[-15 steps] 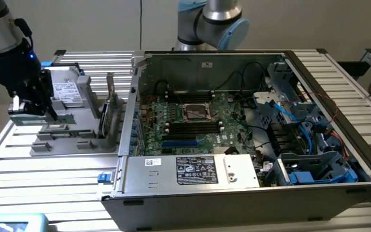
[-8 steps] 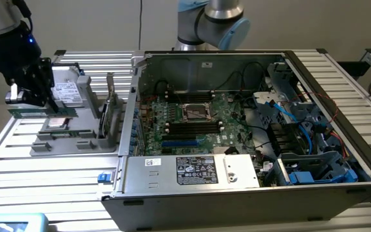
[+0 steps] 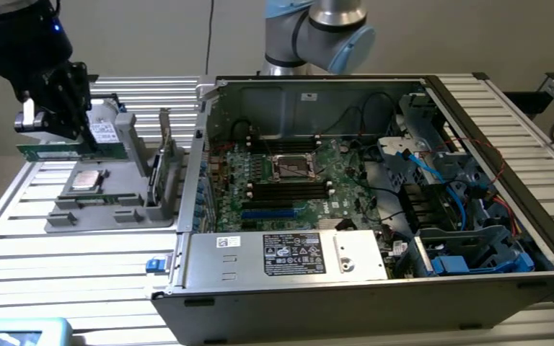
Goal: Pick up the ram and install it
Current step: 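Pick up the ram and move it above insertion slot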
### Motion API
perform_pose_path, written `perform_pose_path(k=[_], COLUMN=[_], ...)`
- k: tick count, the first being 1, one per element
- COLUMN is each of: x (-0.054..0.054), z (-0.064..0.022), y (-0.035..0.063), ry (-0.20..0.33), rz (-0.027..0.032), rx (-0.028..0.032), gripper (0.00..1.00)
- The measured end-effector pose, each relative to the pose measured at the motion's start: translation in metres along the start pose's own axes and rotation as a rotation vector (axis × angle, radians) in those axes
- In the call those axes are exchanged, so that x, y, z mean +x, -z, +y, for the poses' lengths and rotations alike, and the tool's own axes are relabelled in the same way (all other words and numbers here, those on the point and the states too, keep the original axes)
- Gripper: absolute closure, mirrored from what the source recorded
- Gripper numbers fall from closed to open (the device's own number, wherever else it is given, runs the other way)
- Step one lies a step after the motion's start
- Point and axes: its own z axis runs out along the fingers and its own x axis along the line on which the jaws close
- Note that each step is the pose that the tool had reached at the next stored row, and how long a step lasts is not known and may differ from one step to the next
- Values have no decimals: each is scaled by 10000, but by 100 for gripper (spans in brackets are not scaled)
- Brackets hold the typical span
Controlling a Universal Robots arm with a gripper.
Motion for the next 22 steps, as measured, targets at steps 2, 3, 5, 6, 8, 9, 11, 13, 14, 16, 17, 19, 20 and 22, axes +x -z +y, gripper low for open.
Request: perform_pose_path(k=[2, 3, 5, 6, 8, 9, 11, 13, 14, 16, 17, 19, 20, 22], x=[0, 0, 1, 1, 1, 1, 2, 2, 3, 4, 4, 5, 5, 6], z=[-94, -139, -235, -281, -372, -418, -511, -604, -649, -739, -784, -874, -919, -1013], y=[70, 102, 170, 201, 263, 292, 344, 381, 388, 394, 396, 399, 400, 401], ry=[0, -1, -1, -1, -2, -2, -2, -3, -3, -2, -3, -4, -3, -4], rz=[-16, -24, -44, -55, -69, -79, -102, -122, -129, -141, -148, -166, -176, -199], rx=[1, 0, 1, 3, 1, 1, 2, -1, -5, -14, -19, -27, -31, -42], gripper=[87, 87, 87, 87, 87, 87, 87, 87, 87, 87, 87, 87, 87, 87])
